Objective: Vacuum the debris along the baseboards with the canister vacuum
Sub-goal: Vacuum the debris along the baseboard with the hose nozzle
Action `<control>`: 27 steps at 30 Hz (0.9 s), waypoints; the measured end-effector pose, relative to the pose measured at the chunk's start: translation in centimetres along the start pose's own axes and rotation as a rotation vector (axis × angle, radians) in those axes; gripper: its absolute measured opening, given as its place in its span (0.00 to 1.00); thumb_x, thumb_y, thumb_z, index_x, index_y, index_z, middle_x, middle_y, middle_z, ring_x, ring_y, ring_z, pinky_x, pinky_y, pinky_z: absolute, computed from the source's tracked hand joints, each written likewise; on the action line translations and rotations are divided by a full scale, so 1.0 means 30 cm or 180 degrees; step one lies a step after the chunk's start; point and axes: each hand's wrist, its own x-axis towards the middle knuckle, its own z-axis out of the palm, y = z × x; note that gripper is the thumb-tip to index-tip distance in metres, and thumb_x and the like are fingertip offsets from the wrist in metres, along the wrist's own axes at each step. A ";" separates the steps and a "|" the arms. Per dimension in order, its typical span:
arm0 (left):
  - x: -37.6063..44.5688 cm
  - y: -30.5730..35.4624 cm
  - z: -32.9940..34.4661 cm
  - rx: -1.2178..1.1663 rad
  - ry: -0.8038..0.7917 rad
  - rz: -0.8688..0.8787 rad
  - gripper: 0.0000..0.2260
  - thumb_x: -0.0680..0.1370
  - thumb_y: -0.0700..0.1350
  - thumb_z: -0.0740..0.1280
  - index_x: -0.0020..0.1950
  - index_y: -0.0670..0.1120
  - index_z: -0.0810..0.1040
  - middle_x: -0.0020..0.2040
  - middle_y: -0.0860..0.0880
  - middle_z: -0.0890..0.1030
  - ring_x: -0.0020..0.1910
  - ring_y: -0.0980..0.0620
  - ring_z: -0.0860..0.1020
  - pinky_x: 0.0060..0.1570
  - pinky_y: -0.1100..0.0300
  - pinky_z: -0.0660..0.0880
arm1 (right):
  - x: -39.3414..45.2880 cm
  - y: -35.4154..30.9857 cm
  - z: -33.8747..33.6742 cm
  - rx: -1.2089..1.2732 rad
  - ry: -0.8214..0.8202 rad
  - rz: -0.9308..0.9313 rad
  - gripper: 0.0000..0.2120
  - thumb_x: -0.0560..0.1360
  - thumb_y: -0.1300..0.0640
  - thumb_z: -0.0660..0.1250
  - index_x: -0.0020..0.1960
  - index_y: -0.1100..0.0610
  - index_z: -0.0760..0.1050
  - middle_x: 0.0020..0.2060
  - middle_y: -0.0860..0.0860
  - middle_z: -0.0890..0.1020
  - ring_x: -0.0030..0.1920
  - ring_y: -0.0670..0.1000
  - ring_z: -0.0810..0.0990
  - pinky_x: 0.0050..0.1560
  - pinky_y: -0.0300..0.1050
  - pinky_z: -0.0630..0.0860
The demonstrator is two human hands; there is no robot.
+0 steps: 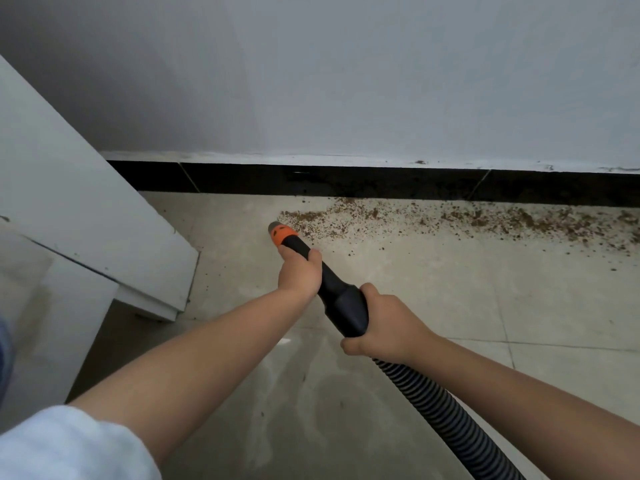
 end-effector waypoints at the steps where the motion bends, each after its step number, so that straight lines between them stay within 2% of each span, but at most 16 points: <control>1: 0.007 -0.001 -0.006 0.0036 0.0010 0.0023 0.30 0.82 0.49 0.53 0.77 0.44 0.38 0.62 0.39 0.73 0.54 0.41 0.76 0.56 0.49 0.75 | 0.008 -0.003 0.004 0.0018 -0.0006 -0.0002 0.24 0.64 0.51 0.74 0.49 0.54 0.62 0.38 0.46 0.72 0.36 0.47 0.73 0.30 0.38 0.67; 3: 0.025 0.000 -0.015 0.0091 0.0019 0.0062 0.29 0.82 0.49 0.53 0.77 0.43 0.40 0.61 0.40 0.74 0.52 0.42 0.75 0.55 0.49 0.75 | 0.023 -0.008 0.006 0.0047 -0.0004 0.0000 0.23 0.64 0.51 0.74 0.49 0.54 0.62 0.38 0.46 0.72 0.36 0.47 0.73 0.30 0.38 0.68; 7: 0.067 0.021 -0.025 0.0177 -0.0023 0.0153 0.30 0.82 0.50 0.53 0.77 0.43 0.41 0.64 0.39 0.72 0.57 0.40 0.75 0.57 0.48 0.75 | 0.050 -0.022 0.004 0.0133 0.0055 0.0040 0.23 0.65 0.51 0.74 0.50 0.54 0.62 0.40 0.47 0.72 0.36 0.47 0.74 0.31 0.38 0.70; 11: 0.091 0.051 -0.016 0.0185 -0.0141 0.0193 0.28 0.82 0.51 0.54 0.77 0.42 0.45 0.63 0.39 0.73 0.56 0.40 0.75 0.56 0.49 0.75 | 0.071 -0.018 -0.009 0.0170 0.0140 0.0155 0.24 0.65 0.51 0.74 0.51 0.54 0.62 0.41 0.48 0.73 0.38 0.48 0.75 0.32 0.39 0.71; 15: 0.100 0.081 0.010 0.0207 -0.0186 0.0239 0.29 0.82 0.52 0.54 0.77 0.42 0.45 0.64 0.40 0.73 0.57 0.40 0.75 0.56 0.51 0.74 | 0.082 0.002 -0.027 0.0178 0.0219 0.0266 0.25 0.65 0.50 0.74 0.53 0.54 0.63 0.42 0.49 0.74 0.39 0.49 0.76 0.37 0.43 0.74; 21: 0.085 0.104 0.045 -0.0095 -0.0049 0.0039 0.30 0.82 0.52 0.54 0.77 0.42 0.43 0.64 0.40 0.72 0.58 0.40 0.75 0.58 0.47 0.75 | 0.075 0.022 -0.078 0.0209 0.0119 0.0164 0.24 0.65 0.51 0.74 0.52 0.54 0.64 0.41 0.47 0.73 0.37 0.43 0.74 0.31 0.36 0.69; 25: 0.058 0.098 0.069 -0.0169 0.0011 -0.0073 0.29 0.82 0.52 0.54 0.77 0.42 0.45 0.63 0.41 0.73 0.52 0.42 0.75 0.57 0.47 0.75 | 0.042 0.033 -0.086 0.0125 0.0053 0.0137 0.24 0.65 0.51 0.75 0.51 0.55 0.64 0.40 0.46 0.72 0.36 0.43 0.73 0.30 0.36 0.68; 27: 0.044 0.088 0.078 -0.0257 0.0042 -0.0157 0.29 0.82 0.51 0.54 0.77 0.43 0.45 0.64 0.41 0.72 0.53 0.42 0.74 0.57 0.47 0.75 | 0.024 0.033 -0.087 0.0054 0.0035 0.0140 0.24 0.64 0.51 0.74 0.50 0.54 0.63 0.39 0.46 0.72 0.35 0.44 0.72 0.30 0.37 0.68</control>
